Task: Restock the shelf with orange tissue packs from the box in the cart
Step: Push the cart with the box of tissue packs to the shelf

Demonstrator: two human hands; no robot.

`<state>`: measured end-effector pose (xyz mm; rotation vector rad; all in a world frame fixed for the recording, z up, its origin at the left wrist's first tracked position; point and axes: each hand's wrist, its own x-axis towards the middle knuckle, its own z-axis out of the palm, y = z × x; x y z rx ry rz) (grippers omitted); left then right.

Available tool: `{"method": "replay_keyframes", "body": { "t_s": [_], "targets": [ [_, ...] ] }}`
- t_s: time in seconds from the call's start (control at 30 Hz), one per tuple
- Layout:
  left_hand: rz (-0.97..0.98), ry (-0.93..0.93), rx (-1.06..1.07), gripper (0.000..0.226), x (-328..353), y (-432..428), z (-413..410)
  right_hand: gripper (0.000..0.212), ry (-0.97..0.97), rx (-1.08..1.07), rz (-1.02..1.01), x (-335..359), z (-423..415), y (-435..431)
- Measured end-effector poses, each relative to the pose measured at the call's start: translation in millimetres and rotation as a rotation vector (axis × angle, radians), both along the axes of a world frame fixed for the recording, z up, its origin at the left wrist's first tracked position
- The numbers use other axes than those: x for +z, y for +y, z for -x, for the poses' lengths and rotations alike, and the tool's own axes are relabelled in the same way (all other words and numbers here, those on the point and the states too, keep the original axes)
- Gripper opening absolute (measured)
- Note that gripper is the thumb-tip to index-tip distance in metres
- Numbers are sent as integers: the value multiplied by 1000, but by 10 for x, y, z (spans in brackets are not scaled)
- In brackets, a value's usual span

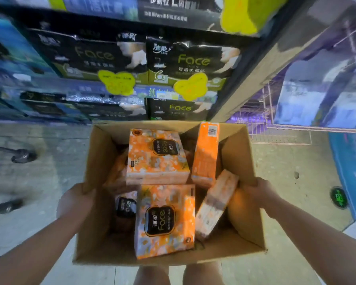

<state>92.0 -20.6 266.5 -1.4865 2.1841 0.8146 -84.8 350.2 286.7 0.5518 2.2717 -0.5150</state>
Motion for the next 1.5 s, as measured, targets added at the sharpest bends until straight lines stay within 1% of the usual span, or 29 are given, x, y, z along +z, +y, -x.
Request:
{"method": "replay_keyframes", "body": {
  "t_s": [0.1, 0.2, 0.33, 0.43, 0.57, 0.7, 0.8, 0.9, 1.0, 1.07, 1.2, 1.3, 1.37, 1.5],
  "targets": [
    [11, 78, -1, 24, 384, -34, -2, 39, 44, 0, -19, 436, -79, 30],
    [15, 127, 18, 24, 698, -36, -56, 34, 96, 47, -7, 764, -131, 69],
    [38, 270, 123, 20, 1093, 19, -158, 14, 195, 150, 19, 1187, -172, 74],
    [93, 299, 129, 22, 1370, 51, -328, 16, 255, 210, 39, 1430, -235, 98],
    [182, 317, 152, 18, 1773, 166, -687, 14, 323, 234, 131, 1702, -430, 192],
    [233, 324, 211, 20, 2170, 299, -1207, 28, 360, 362, 192, 2104, -597, 167],
    [279, 333, 271, 21, 2468, 332, -1602, 26, 423, 476, 214, 2469, -708, 11],
    [292, 348, 363, 16, 2720, 322, -1992, 23, 451, 541, 218, 2795, -843, -191],
    [286, 365, 466, 25, 2897, 236, -2371, 20, 485, 612, 217, 3045, -998, -436],
    [299, 381, 512, 24, 3020, 163, -2601, 16, 506, 658, 235, 3190, -1111, -645],
    [342, 408, 569, 22, 3213, -83, -3056, 21, 543, 726, 261, 3382, -1365, -1178],
    [335, 415, 633, 24, 3289, -390, -3482, 30, 552, 775, 292, 3452, -1603, -1667],
    [326, 414, 661, 25, 3294, -646, -3810, 32, 552, 823, 302, 3450, -1803, -2038],
    [347, 419, 676, 22, 3356, -1264, -4468, 17, 509, 824, 320, 3448, -2357, -2781]
  ]
}}
